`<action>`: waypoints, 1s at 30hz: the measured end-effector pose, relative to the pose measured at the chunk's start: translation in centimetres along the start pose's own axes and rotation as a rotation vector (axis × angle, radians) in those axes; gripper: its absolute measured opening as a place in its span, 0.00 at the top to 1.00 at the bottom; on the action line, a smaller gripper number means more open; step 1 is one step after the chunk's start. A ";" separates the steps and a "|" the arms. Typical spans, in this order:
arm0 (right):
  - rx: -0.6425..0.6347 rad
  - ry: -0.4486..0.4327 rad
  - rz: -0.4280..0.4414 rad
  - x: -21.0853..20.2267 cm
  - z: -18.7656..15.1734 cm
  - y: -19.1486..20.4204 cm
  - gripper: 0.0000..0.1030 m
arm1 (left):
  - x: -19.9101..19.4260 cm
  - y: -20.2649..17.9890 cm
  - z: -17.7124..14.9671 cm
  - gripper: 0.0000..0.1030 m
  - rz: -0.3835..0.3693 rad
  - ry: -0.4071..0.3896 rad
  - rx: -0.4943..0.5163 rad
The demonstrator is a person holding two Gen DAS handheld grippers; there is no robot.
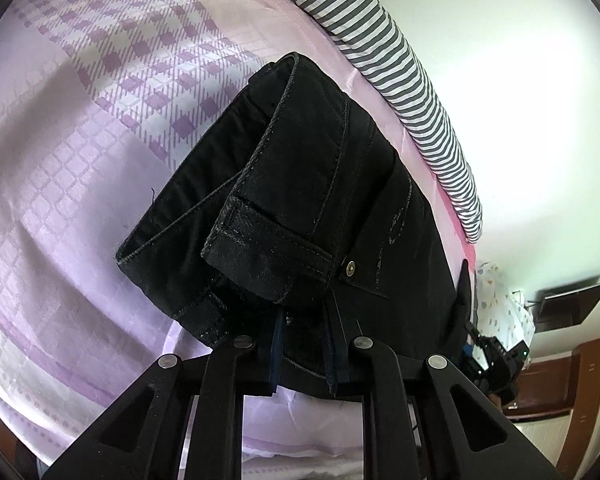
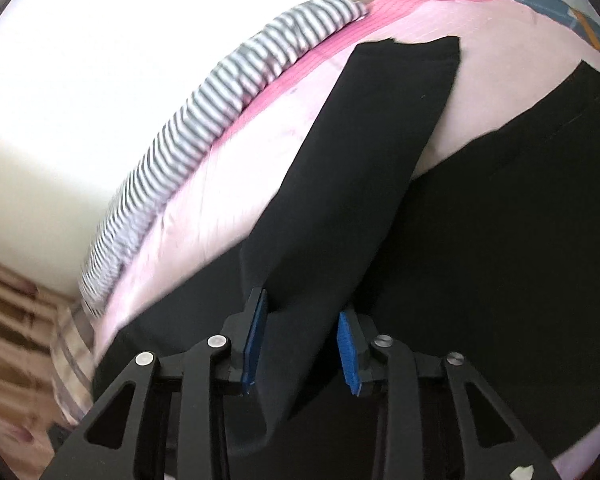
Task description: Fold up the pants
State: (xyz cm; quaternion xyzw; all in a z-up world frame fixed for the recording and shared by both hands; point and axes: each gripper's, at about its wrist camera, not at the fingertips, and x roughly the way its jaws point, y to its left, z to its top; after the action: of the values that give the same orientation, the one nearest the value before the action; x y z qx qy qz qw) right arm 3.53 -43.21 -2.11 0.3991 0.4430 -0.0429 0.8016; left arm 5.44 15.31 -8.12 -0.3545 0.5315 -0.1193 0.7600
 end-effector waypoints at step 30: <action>-0.199 -0.109 -0.239 -11.1 -7.0 0.8 0.96 | -0.5 -0.7 2.2 0.86 0.161 0.106 0.237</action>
State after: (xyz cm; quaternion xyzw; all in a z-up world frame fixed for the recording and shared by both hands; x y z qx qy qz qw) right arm -7.55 -41.08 4.65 0.2591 0.4452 -0.1156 0.8493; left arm 7.29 15.99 -6.90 -0.2116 0.5800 -0.1386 0.7744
